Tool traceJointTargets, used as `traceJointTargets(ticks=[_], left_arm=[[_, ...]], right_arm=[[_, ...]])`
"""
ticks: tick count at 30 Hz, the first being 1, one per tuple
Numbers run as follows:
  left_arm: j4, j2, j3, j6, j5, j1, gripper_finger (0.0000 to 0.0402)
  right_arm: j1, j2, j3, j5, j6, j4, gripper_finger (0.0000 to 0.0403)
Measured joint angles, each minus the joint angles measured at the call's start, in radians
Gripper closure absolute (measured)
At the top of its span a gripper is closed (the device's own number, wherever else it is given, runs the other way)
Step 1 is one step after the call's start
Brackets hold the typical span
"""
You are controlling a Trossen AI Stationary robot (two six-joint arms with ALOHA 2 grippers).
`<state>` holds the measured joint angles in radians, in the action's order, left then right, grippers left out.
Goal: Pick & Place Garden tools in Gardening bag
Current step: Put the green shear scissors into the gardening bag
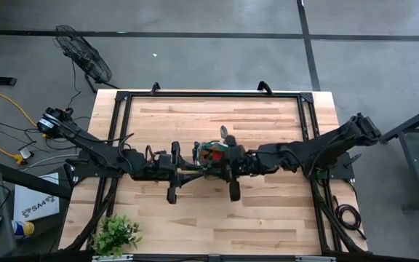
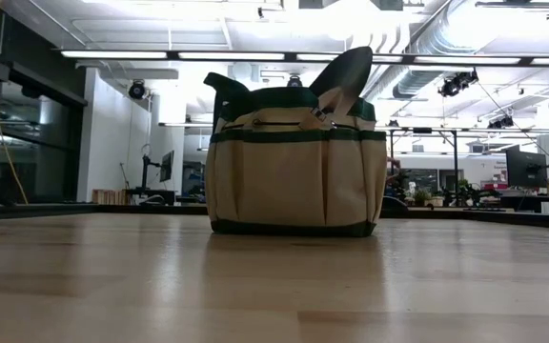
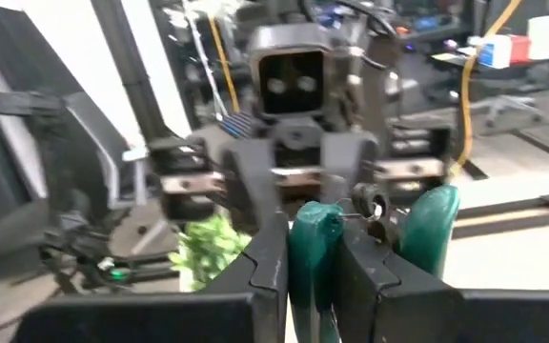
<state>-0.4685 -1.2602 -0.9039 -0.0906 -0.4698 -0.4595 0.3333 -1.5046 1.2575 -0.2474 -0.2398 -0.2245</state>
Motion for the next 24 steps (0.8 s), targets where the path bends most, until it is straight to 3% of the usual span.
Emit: traceJointTargets(ticks=[7, 12, 18, 24], left_arm=[[0.000, 0.000, 0.000, -0.034, 0.012, 0.000, 0.0239], [0.023, 0.016, 0.000, -0.045, 0.010, 0.000, 0.0179], [0.086, 0.058, 0.000, -0.049, -0.030, 0.001, 0.0161], [0.107, 0.069, 0.000, -0.049, -0.050, 0.001, 0.0160]], right_arm=[[0.001, 0.084, 0.000, -0.060, -0.004, 0.177, 0.0362], [0.001, 0.153, 0.000, -0.138, -0.054, 0.418, 0.0362], [0.015, 0.225, 0.000, -0.251, -0.150, 0.709, 0.0362], [0.054, 0.257, -0.003, -0.316, -0.246, 0.870, 0.0362]])
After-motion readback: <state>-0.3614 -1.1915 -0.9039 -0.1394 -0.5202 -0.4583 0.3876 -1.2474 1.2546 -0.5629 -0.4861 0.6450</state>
